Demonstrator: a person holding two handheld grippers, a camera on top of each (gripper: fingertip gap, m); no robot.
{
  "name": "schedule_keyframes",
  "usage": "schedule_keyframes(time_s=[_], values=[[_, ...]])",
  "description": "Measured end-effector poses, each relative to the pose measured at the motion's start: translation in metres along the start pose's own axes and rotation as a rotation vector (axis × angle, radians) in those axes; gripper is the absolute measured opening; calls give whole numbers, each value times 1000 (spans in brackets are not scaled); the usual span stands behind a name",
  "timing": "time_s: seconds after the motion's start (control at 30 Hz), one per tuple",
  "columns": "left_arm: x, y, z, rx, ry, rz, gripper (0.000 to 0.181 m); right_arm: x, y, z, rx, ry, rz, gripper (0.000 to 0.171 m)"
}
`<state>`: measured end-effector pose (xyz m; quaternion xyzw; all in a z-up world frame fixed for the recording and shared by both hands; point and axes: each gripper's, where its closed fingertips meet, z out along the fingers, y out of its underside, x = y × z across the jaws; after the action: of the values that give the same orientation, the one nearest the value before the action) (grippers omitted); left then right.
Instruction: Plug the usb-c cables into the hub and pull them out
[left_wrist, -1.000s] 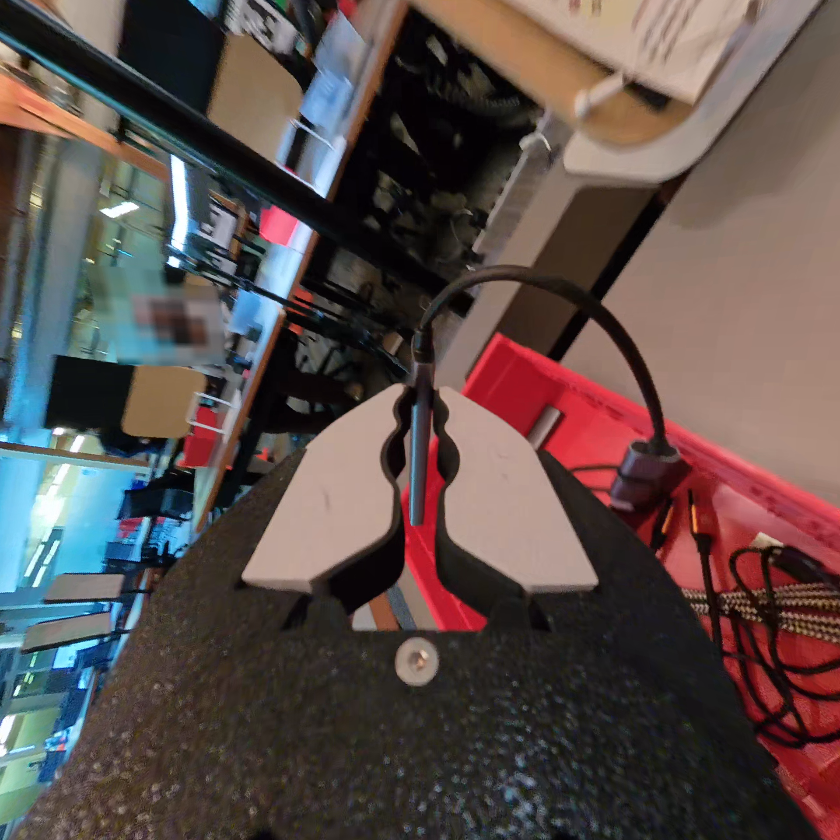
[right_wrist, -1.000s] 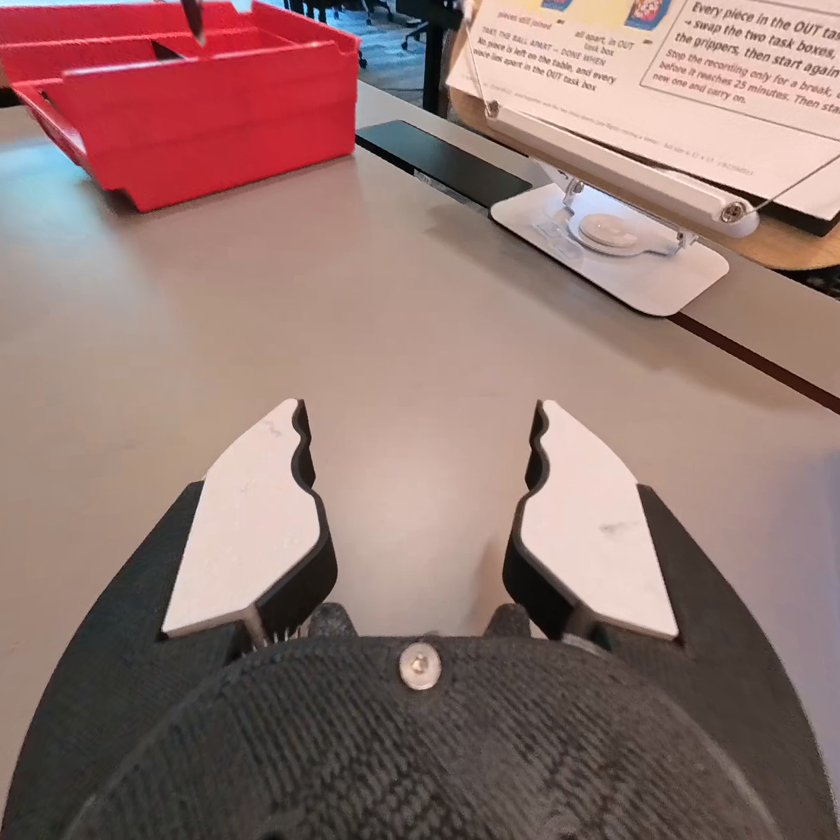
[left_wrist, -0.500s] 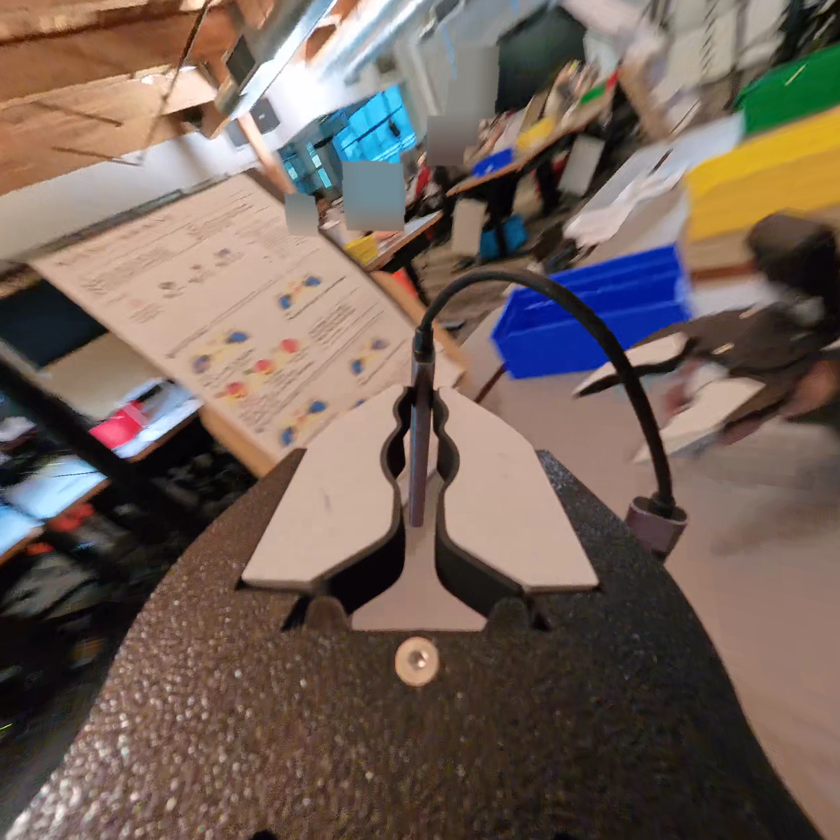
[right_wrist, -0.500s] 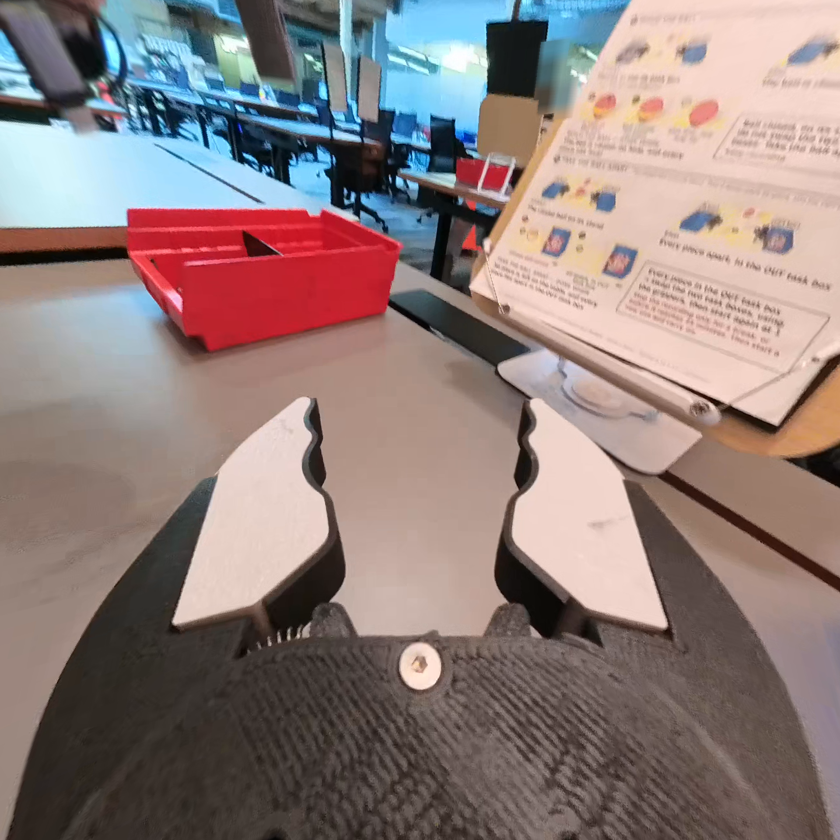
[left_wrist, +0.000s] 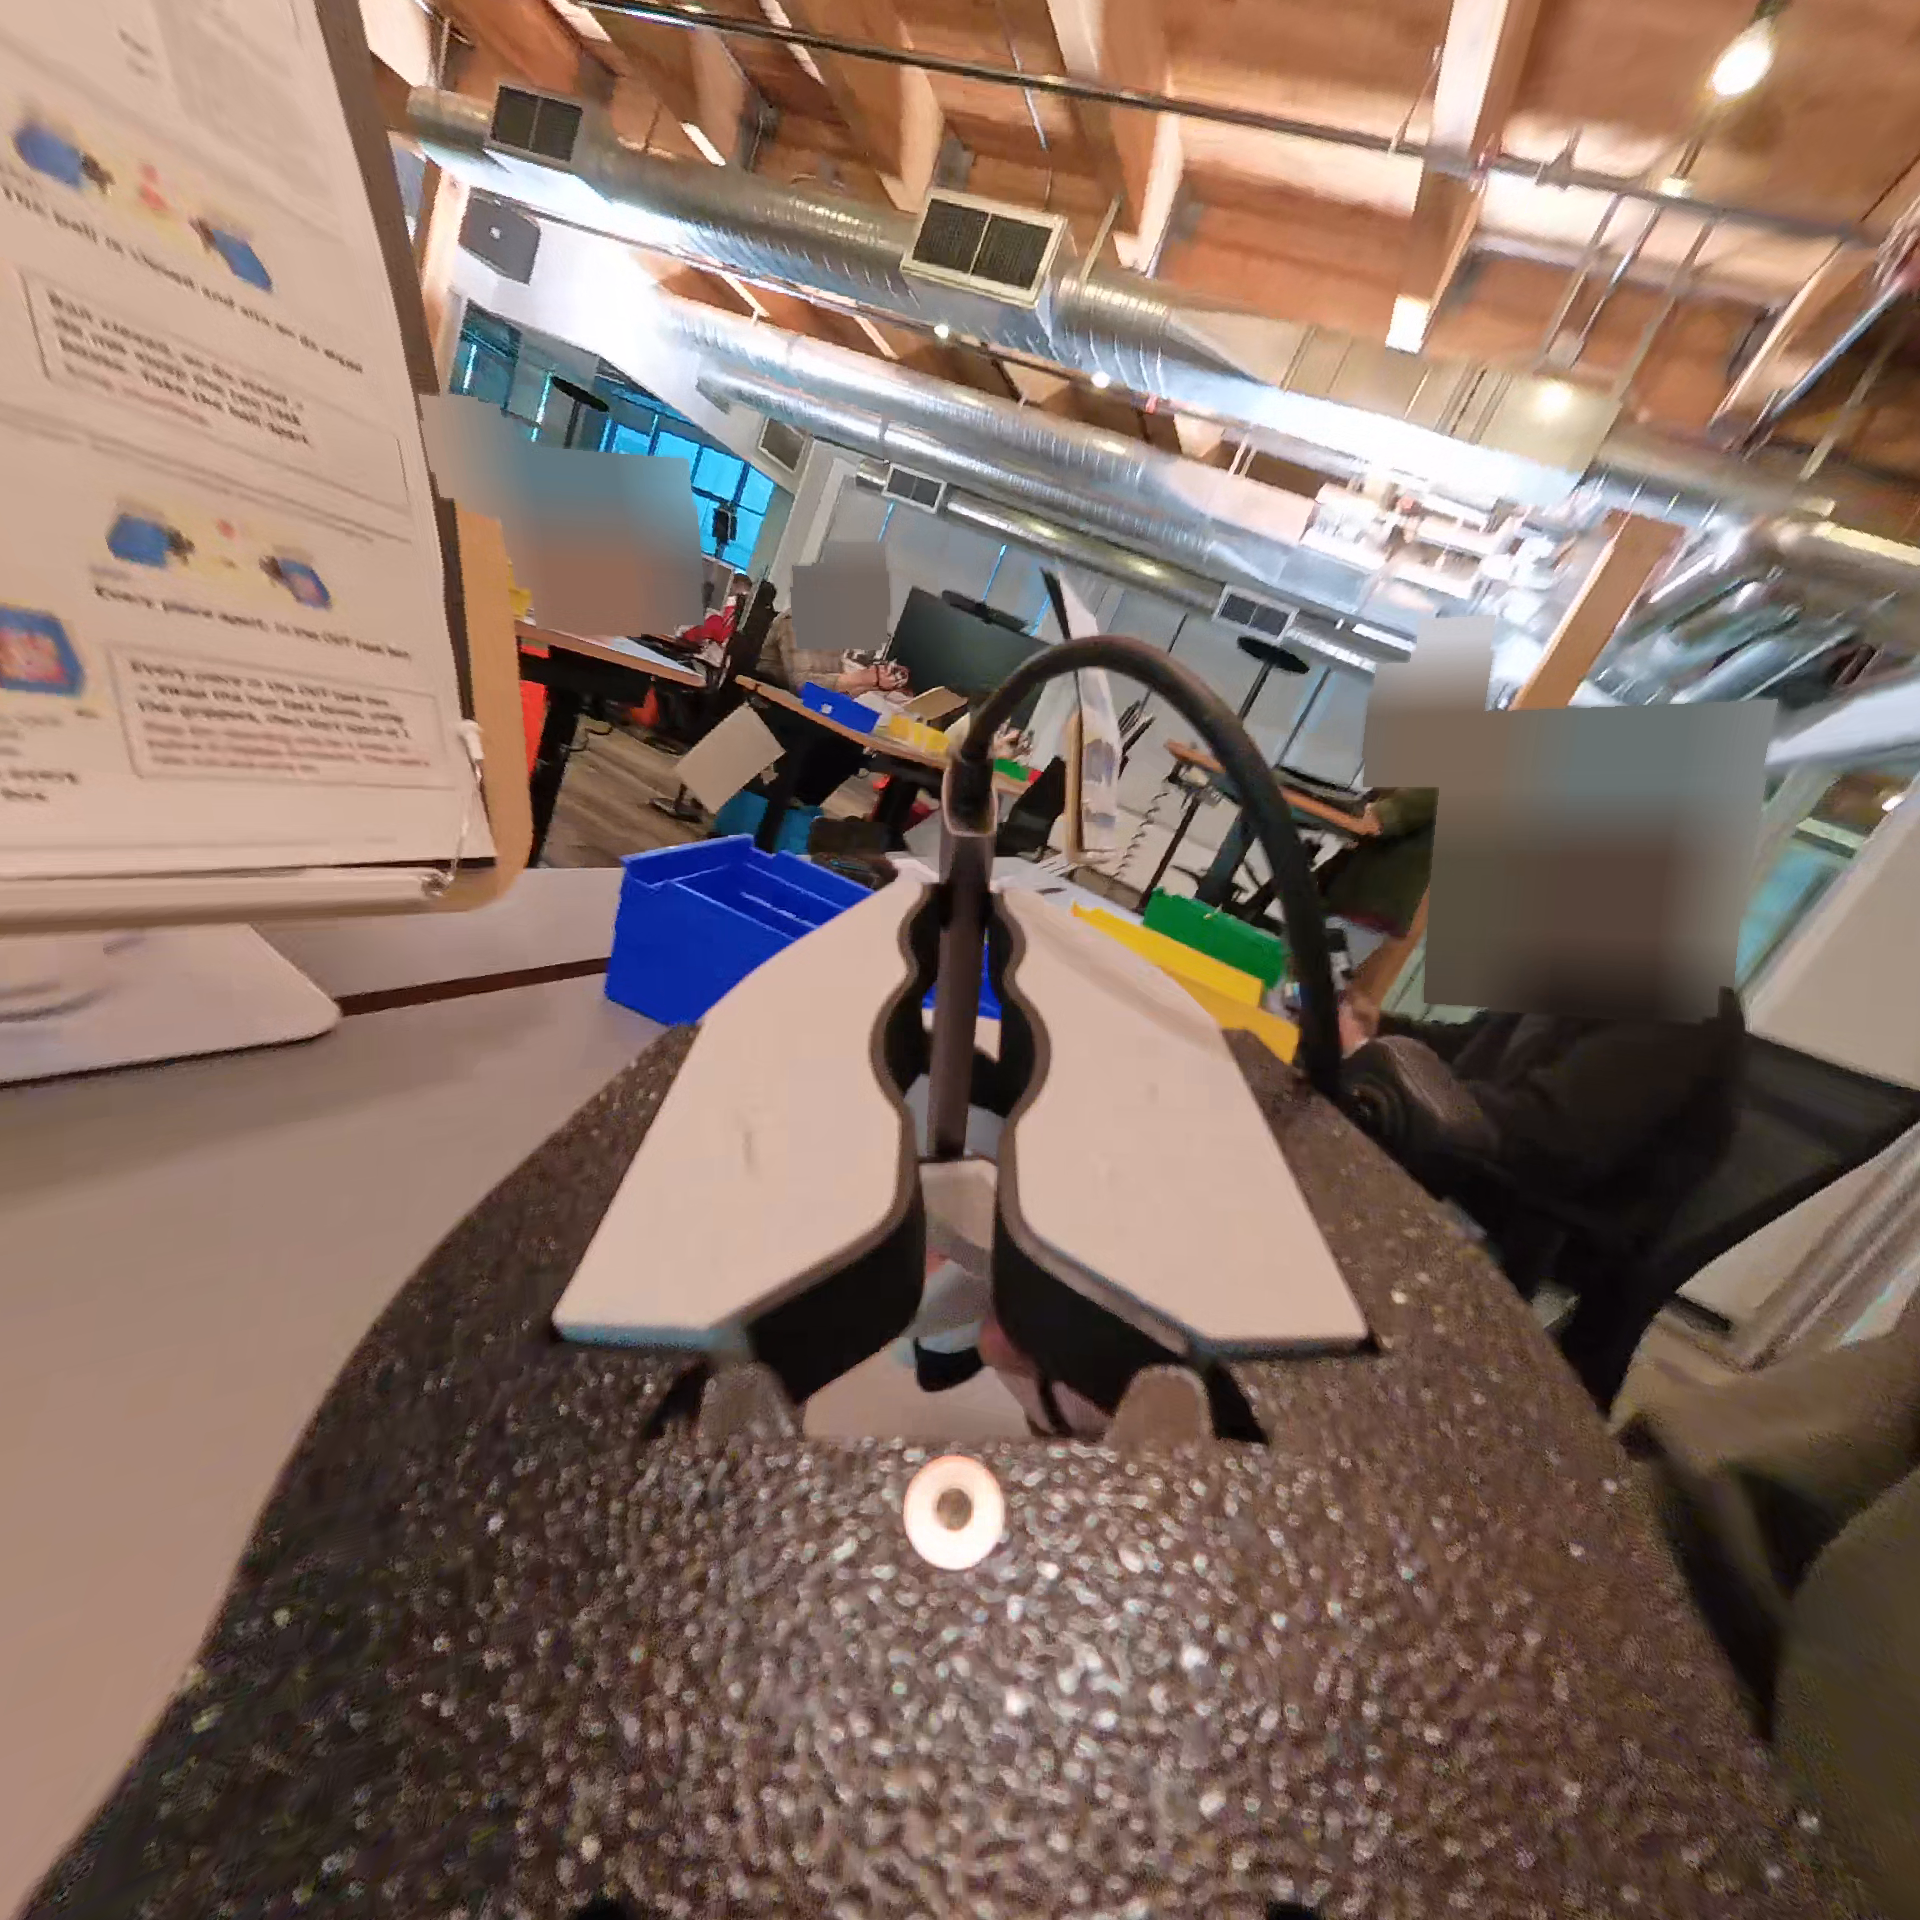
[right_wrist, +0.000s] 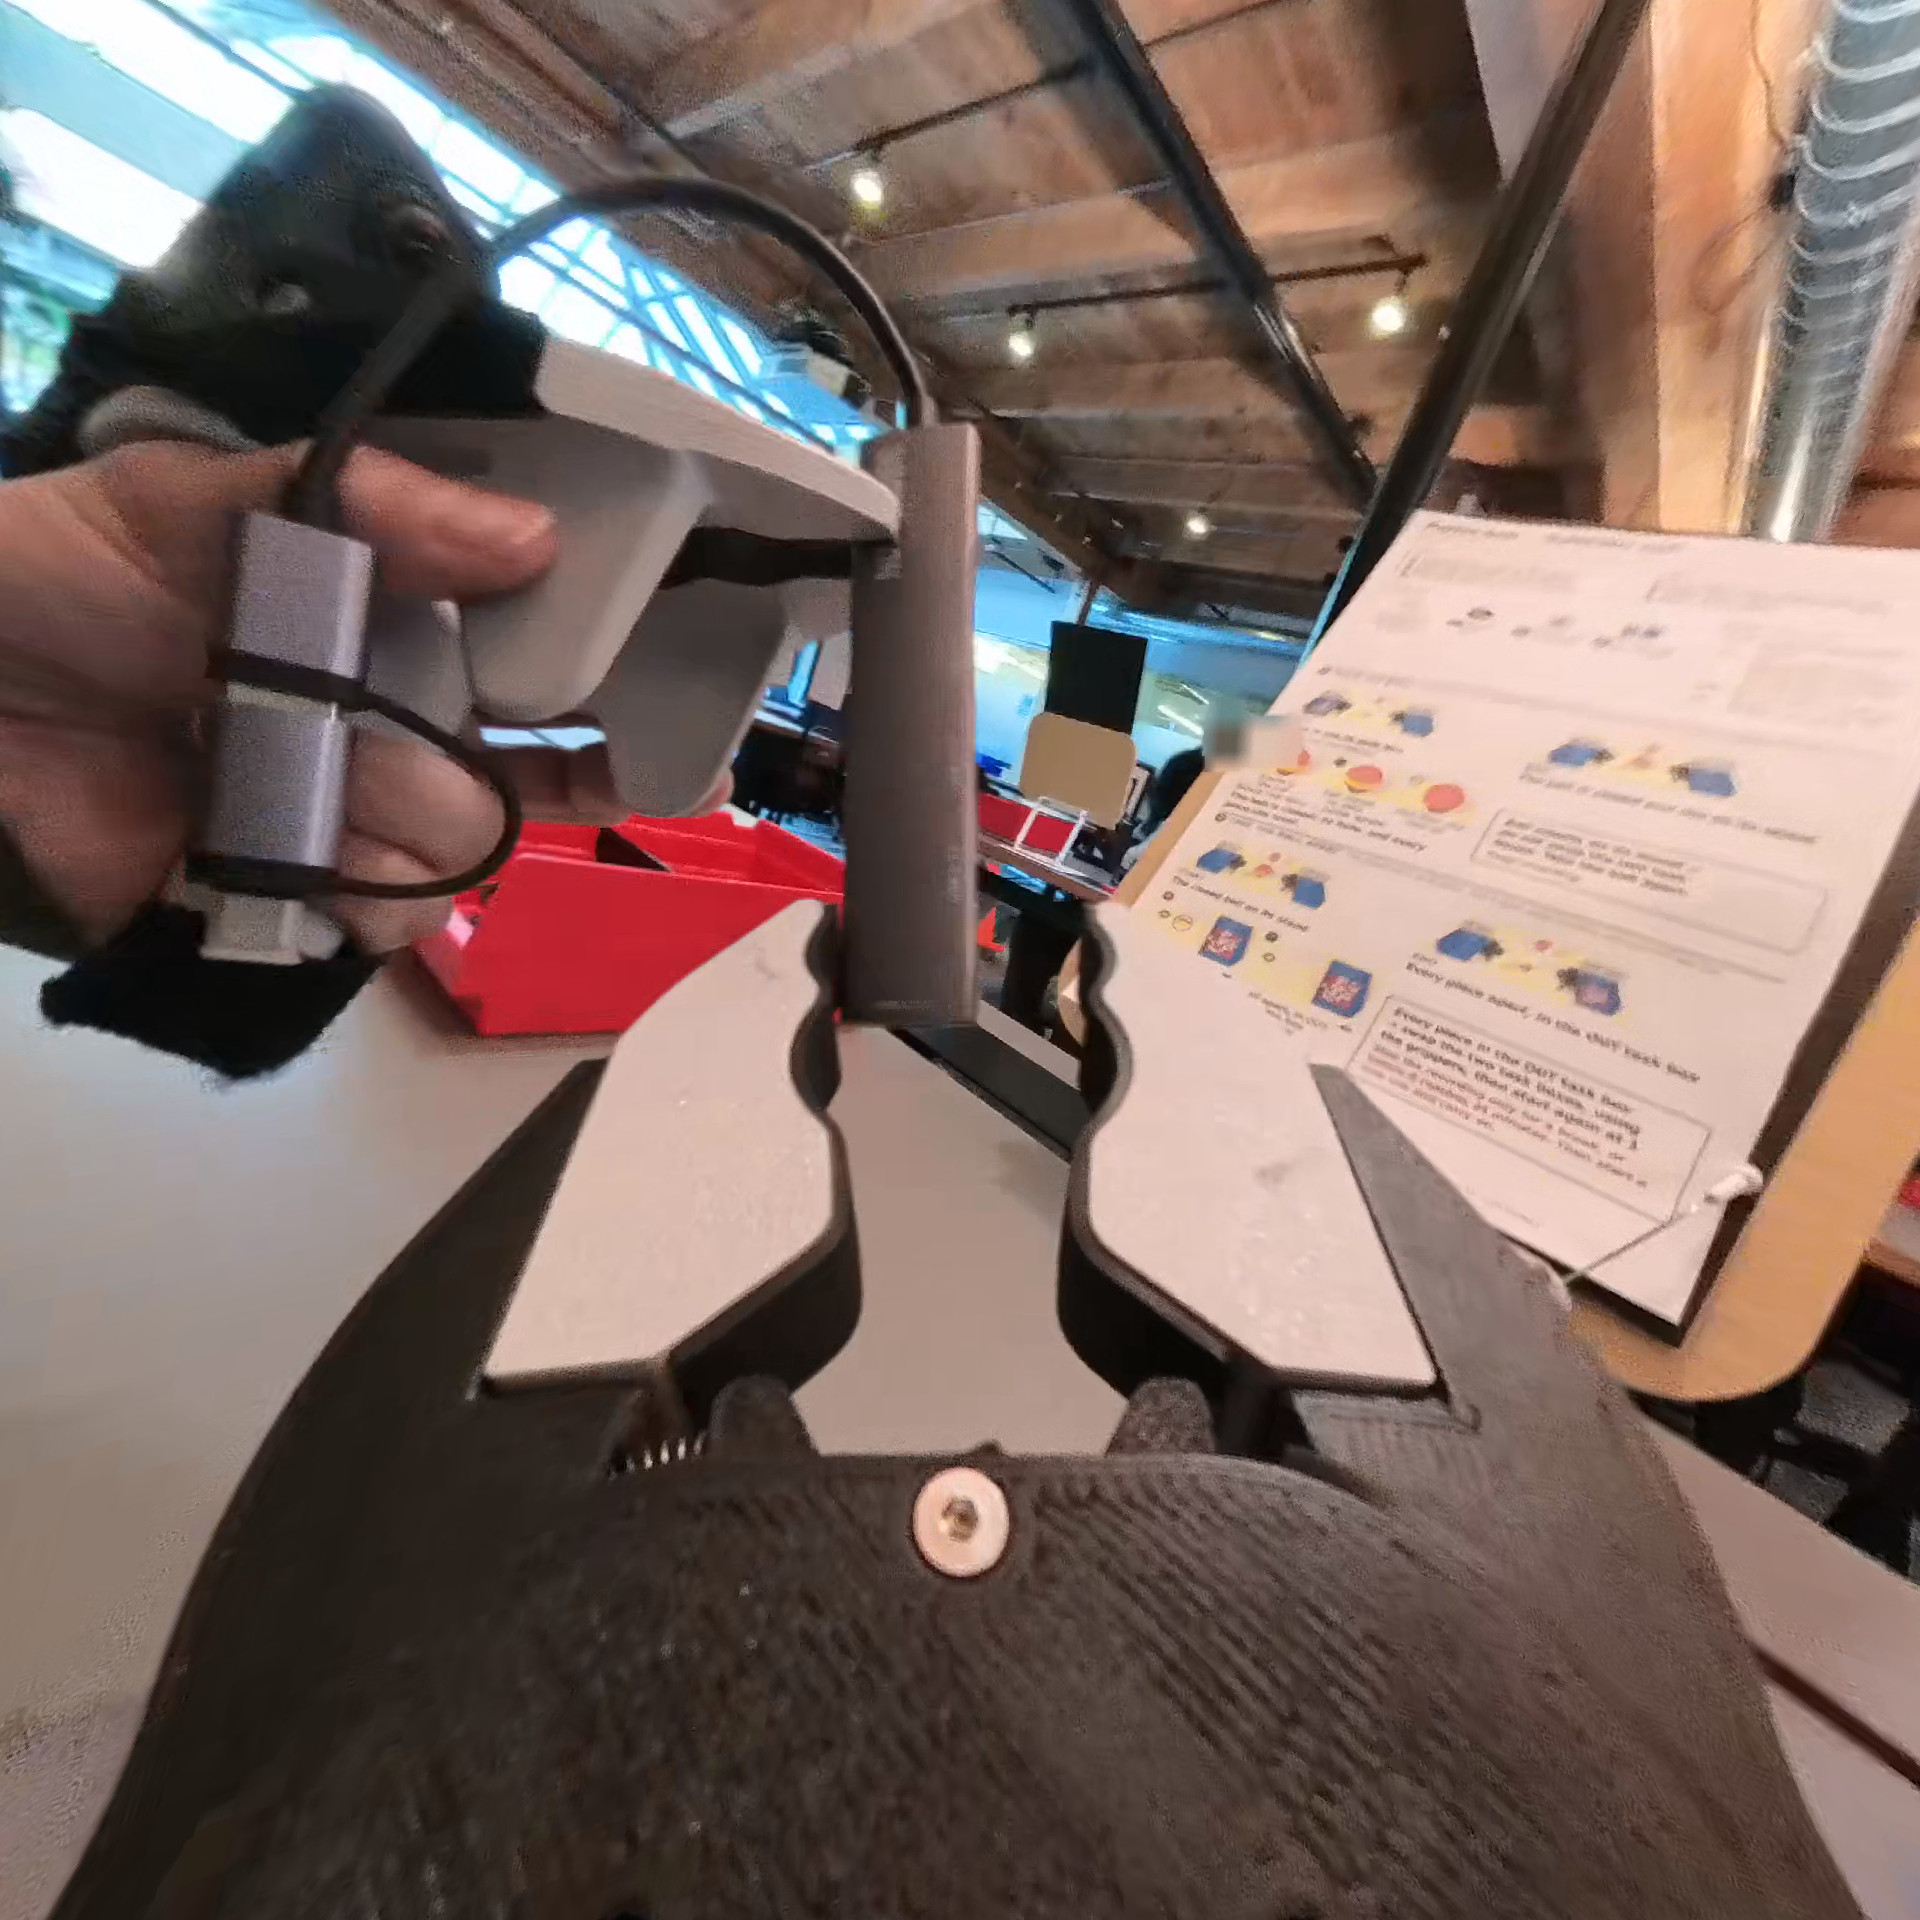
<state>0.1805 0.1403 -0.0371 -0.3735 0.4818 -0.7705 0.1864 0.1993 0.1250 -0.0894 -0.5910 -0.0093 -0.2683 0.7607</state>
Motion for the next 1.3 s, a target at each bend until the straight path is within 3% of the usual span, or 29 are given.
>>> schedule_keyframes(time_s=[0.07, 0.23, 0.37, 0.47, 0.6, 0.7, 0.8, 0.97, 1.03, 1.1, 1.3], values=[[3, 5, 1, 6, 31, -39, 8, -9, 1, -3, -5, -67, -63, 25], [19, 8, -3, 5, 167, -1, 8, -7, -9, -13, 30, -20, -247, 24], [14, 16, -13, -68, 167, 133, 16, -5, -9, -19, -3, -30, -396, 23], [-13, 31, -30, -262, 39, 322, 41, 3, -9, -28, -27, -47, -502, 23], [-51, 12, -65, -438, -162, 550, 48, 13, 7, -41, -110, -131, -619, 23], [-26, 6, -62, -549, -44, 564, 45, 10, 20, -50, -151, -257, -659, 24], [-11, 36, -47, -809, 47, 551, 52, 4, 24, -54, -168, -355, -717, 23], [0, 77, -28, -1068, 191, 455, 42, -15, 22, -58, -166, -505, -777, 23], [0, 90, -27, -1157, 243, 409, 27, -17, 24, -61, -183, -539, -790, 23], [5, 100, -24, -1190, 291, 357, 8, -15, 27, -63, -205, -554, -800, 24], [-1, 115, -14, -1158, 247, 239, 8, -3, 42, -70, -245, -555, -714, 24]])
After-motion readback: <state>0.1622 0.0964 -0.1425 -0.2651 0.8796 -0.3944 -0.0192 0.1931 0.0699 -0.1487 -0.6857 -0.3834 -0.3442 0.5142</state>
